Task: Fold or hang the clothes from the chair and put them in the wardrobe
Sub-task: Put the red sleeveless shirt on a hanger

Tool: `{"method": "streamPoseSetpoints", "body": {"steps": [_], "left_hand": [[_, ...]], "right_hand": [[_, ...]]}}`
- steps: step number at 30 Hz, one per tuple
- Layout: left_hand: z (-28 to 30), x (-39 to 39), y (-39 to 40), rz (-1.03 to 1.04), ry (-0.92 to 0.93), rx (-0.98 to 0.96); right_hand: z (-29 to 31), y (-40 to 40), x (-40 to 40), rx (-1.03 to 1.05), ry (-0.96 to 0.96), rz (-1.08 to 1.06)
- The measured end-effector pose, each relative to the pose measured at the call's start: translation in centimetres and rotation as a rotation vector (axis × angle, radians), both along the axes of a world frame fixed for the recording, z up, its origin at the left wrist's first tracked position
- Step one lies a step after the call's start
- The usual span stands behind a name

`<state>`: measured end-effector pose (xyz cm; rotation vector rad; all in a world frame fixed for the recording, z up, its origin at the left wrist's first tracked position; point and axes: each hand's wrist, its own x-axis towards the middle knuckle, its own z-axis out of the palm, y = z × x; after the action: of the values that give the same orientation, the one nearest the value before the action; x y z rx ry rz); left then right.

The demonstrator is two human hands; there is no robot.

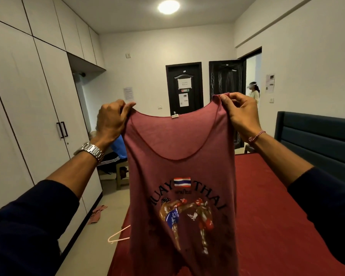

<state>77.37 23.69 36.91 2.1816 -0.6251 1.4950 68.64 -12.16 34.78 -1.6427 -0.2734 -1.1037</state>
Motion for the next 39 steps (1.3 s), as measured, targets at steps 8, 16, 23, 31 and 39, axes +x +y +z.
{"method": "streamPoseSetpoints", "body": {"steps": [8,16,23,31,39], "left_hand": [[-4.6,6.4,-3.0,-0.058,0.122,0.049],[-21.4,22.4,-6.8,-0.062,0.566,0.04],[-41.8,32.9,-10.0,0.05,1.037,-0.041],[-62.8,40.5,-15.1,0.035,1.452,-0.544],[-76.1,42.1,-17.8,-0.185,1.412,0.081]], "right_hand": [[-4.2,-2.2,6.6,-0.129,0.103,-0.141],[-20.7,-5.0,21.2,-0.189,0.505,-0.219],[-41.4,-6.3,31.5,0.163,0.838,-0.139],[-61.6,-7.7,39.6,0.131,1.049,-0.065],[-73.5,-8.9,45.9,-0.23,1.027,-0.029]]}}
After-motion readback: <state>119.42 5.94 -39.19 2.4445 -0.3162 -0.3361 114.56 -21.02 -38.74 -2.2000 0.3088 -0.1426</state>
